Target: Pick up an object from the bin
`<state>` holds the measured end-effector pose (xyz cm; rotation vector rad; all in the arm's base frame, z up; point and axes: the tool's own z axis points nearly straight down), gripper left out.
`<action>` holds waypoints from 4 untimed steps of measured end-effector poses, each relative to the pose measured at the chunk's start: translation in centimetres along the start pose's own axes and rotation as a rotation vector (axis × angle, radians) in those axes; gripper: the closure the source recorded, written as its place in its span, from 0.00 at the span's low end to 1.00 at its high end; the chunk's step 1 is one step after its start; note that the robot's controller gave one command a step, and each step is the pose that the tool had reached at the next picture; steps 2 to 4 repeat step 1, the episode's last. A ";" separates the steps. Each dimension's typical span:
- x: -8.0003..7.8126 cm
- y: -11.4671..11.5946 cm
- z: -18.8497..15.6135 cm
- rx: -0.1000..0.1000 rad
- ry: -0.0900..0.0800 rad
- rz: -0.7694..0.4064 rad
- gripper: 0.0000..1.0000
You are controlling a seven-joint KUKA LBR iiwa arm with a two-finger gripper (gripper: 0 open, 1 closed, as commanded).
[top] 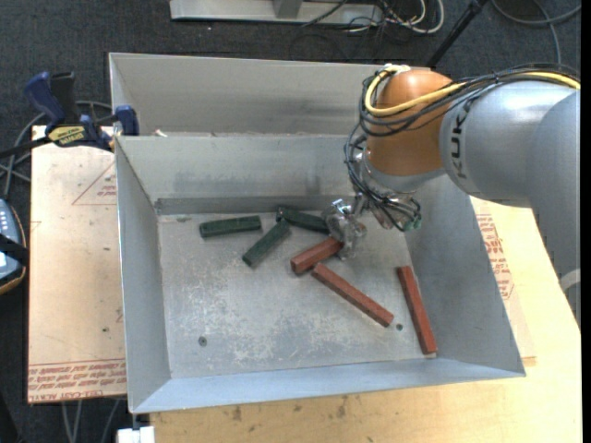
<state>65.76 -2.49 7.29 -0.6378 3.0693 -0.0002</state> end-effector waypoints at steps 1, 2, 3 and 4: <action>1.7 1.1 -16.5 0.002 -0.003 -0.352 1.00; 1.7 1.1 -16.5 0.002 -0.003 -0.352 1.00; 1.7 1.1 -16.5 0.002 -0.003 -0.352 1.00; 1.7 1.1 -16.5 0.002 -0.003 -0.352 1.00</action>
Offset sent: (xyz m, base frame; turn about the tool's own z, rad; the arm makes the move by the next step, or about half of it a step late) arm -0.0232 0.0021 0.1611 -0.3538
